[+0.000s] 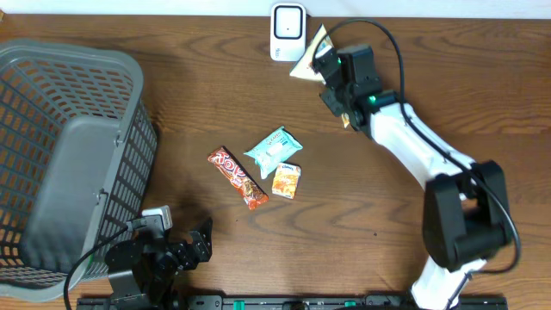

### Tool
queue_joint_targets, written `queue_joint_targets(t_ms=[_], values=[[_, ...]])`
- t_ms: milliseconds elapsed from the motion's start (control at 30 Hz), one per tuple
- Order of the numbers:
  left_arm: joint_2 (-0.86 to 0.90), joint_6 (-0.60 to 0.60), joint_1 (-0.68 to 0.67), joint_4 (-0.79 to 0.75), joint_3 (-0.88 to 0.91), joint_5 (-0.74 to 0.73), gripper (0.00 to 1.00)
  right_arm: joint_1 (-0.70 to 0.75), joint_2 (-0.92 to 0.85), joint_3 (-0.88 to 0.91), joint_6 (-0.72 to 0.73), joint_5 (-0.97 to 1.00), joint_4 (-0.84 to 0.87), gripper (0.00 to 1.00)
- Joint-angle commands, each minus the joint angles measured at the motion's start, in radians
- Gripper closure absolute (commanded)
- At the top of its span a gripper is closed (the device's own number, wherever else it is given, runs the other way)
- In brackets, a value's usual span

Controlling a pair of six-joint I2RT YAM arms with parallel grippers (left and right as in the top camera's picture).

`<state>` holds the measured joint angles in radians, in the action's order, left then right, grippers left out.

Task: Scan the item barcode
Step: 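Lift the yellow bag with the right gripper toward the scanner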

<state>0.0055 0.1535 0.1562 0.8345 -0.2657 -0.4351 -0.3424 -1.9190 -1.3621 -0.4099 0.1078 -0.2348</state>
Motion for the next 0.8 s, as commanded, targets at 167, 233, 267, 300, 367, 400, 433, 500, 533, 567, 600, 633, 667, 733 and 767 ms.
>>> queue_joint_targets(t_ms=[167, 233, 267, 300, 367, 400, 433, 500, 533, 567, 600, 633, 667, 733, 767], values=[[-0.002, 0.002, 0.002, 0.003, 0.002, 0.006, 0.02, -0.006, -0.337, -0.505, -0.187, 0.228, -0.142, 0.99], [-0.002, 0.002, 0.002, 0.003, 0.002, 0.006, 0.02, -0.008, -0.420, -0.641, -0.216, 0.235, -0.180, 0.99], [-0.002, 0.002, 0.002, 0.003, 0.002, 0.006, 0.02, -0.010, -0.464, -0.710, -0.241, 0.248, -0.189, 0.99], [-0.002, 0.002, 0.002, 0.003, 0.002, 0.006, 0.02, -0.013, -0.506, -0.761, -0.260, 0.282, -0.178, 0.99], [-0.002, 0.002, 0.002, 0.003, 0.002, 0.006, 0.02, -0.017, -0.573, -0.837, -0.303, 0.333, -0.170, 0.99], [-0.002, 0.002, 0.002, 0.003, 0.002, 0.006, 0.02, -0.021, -0.616, -0.874, -0.301, 0.335, -0.167, 0.99], [-0.002, 0.002, 0.002, 0.003, 0.002, 0.006, 0.02, -0.021, -0.624, -0.877, -0.288, 0.322, -0.162, 0.99], [-0.002, 0.002, 0.002, 0.003, 0.002, 0.006, 0.02, -0.026, -0.642, -0.877, -0.275, 0.312, -0.138, 0.99], [-0.002, 0.002, 0.002, 0.003, 0.002, 0.006, 0.02, -0.032, -0.647, -0.877, -0.275, 0.312, -0.117, 0.99], [-0.002, 0.002, 0.002, 0.003, 0.002, 0.006, 0.02, -0.036, -0.647, -0.877, -0.273, 0.310, -0.107, 0.99], [-0.002, 0.002, 0.002, 0.003, 0.002, 0.006, 0.02, -0.040, -0.647, -0.877, -0.258, 0.309, -0.089, 0.99], [-0.002, 0.002, 0.002, 0.003, 0.002, 0.006, 0.02, -0.044, -0.647, -0.877, -0.256, 0.309, -0.076, 0.99], [-0.002, 0.002, 0.002, 0.003, 0.002, 0.006, 0.02, -0.051, -0.645, -0.881, -0.257, 0.319, -0.053, 0.99], [-0.002, 0.002, 0.002, 0.003, 0.002, 0.006, 0.02, -0.061, -0.639, -0.890, -0.255, 0.357, -0.046, 0.99], [-0.002, 0.002, 0.002, 0.003, 0.002, 0.006, 0.02, -0.063, -0.630, -0.890, -0.235, 0.366, -0.051, 0.99]])
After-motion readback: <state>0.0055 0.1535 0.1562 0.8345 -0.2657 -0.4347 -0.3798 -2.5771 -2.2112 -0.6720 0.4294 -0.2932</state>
